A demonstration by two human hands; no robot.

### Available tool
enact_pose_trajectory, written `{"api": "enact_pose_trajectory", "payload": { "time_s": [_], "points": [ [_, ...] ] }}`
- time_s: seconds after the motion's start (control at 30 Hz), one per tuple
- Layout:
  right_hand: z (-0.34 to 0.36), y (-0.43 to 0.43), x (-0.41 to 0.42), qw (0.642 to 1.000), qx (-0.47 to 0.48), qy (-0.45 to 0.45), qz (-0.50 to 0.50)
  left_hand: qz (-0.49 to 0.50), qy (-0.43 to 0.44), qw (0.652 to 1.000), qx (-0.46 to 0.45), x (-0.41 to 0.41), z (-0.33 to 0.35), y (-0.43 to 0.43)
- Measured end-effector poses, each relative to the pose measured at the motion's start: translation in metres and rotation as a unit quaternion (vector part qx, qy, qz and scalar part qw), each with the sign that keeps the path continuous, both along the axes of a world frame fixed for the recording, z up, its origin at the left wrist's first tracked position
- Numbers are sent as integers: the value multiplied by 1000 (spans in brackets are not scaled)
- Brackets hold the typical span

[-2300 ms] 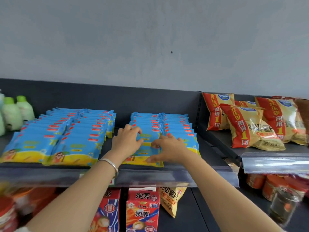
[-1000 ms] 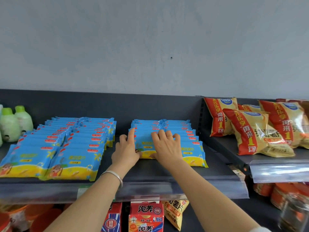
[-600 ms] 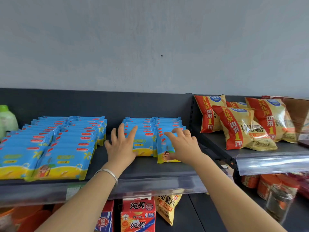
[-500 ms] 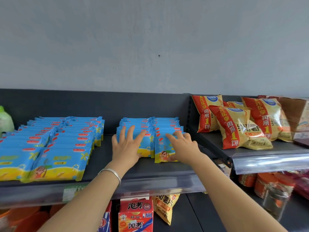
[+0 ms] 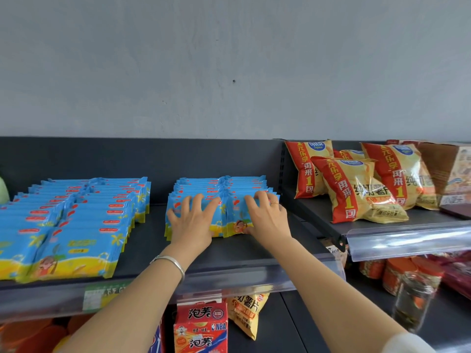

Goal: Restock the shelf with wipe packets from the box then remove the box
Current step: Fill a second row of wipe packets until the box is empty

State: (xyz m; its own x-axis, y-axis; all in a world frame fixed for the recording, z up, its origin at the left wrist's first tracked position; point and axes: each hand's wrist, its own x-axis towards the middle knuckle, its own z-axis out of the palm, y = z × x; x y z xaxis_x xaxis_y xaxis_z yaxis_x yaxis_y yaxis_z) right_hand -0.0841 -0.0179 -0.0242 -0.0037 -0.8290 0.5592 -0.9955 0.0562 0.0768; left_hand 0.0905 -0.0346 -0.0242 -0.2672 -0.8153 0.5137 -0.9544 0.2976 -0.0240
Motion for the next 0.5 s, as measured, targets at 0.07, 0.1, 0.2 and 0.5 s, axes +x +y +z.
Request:
{"api": "enact_pose_trajectory", "payload": {
  "time_s": [0.07, 0.1, 0.2, 0.5],
  "points": [
    [-1, 2, -2, 1000, 6, 0, 8, -2, 0, 1000, -1, 0, 1, 2],
    [-1, 3, -3, 1000, 12, 1, 11, -2, -4, 1000, -7, 1, 2, 3],
    [1, 9, -4, 1000, 17, 6, 14, -3, -21, 999, -29, 3, 1, 5],
    [4, 19, -5, 1000, 19, 6, 21, -21, -9, 998, -52, 6, -1, 10]
  ]
}}
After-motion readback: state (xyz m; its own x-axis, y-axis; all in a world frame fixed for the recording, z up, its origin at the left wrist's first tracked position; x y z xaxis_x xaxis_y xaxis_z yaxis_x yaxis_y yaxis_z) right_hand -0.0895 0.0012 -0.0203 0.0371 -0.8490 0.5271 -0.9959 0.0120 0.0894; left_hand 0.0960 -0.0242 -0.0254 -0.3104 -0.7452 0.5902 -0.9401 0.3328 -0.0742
